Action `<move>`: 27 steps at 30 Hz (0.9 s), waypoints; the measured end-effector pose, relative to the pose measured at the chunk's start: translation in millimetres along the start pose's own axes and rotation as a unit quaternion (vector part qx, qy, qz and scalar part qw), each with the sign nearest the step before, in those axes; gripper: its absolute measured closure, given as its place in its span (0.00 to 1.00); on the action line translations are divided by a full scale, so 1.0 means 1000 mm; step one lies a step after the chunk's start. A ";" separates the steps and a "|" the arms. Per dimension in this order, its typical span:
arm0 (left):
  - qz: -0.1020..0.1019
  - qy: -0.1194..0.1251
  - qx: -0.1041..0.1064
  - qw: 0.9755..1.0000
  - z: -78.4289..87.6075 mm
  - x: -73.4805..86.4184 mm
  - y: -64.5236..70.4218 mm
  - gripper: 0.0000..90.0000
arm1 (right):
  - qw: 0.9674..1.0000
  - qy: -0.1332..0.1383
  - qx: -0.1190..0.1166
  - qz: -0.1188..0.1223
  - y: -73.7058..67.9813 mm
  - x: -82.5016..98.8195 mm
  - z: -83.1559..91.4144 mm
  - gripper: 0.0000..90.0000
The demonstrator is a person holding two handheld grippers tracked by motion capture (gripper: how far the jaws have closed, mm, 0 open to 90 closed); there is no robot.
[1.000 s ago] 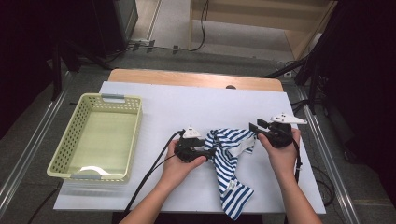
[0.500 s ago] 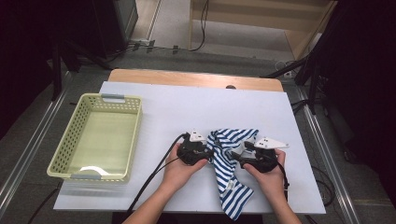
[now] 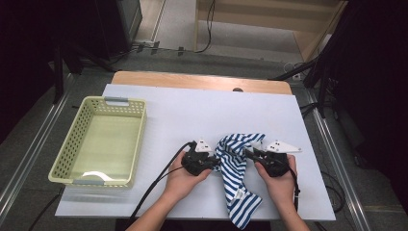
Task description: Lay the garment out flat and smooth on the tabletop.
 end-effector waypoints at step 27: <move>0.000 0.023 0.005 1.000 0.034 0.026 -0.001 0.86 | 0.998 -0.037 -0.016 0.054 -0.042 -0.089 -0.089 0.81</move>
Point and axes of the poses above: each handheld gripper's, and its own axes: z roughly backward along the jaws, x roughly out of its underside, y roughly to its right, the point moved 9 cm from there along -z, roughly forward along the jaws, and after that the axes turned 6 degrees about -y, right-handed, at the moved point
